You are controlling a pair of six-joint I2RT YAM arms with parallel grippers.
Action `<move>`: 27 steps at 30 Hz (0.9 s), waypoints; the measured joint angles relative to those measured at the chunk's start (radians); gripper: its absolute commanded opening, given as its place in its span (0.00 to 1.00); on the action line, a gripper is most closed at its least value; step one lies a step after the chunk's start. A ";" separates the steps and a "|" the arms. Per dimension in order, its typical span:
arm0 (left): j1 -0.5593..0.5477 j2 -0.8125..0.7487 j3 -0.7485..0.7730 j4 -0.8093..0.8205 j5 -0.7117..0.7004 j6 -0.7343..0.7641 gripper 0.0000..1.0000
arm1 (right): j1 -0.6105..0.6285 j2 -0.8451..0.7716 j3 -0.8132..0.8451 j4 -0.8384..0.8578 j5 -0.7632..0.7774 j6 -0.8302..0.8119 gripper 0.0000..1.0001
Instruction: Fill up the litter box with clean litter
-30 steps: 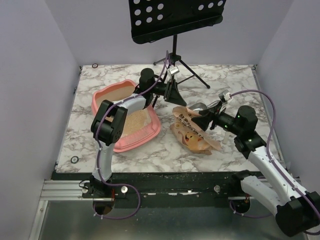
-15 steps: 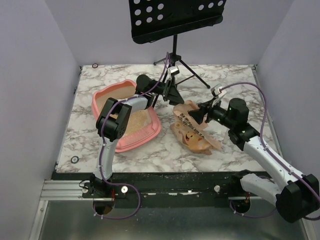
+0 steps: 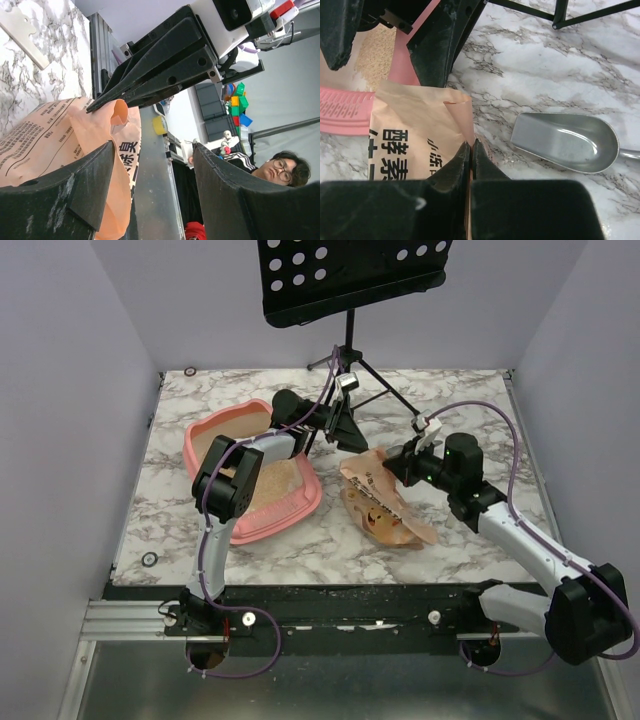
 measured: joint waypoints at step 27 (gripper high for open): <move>0.037 -0.270 0.110 -1.526 -0.604 1.435 0.64 | 0.074 -0.138 0.085 -0.156 0.036 0.034 0.01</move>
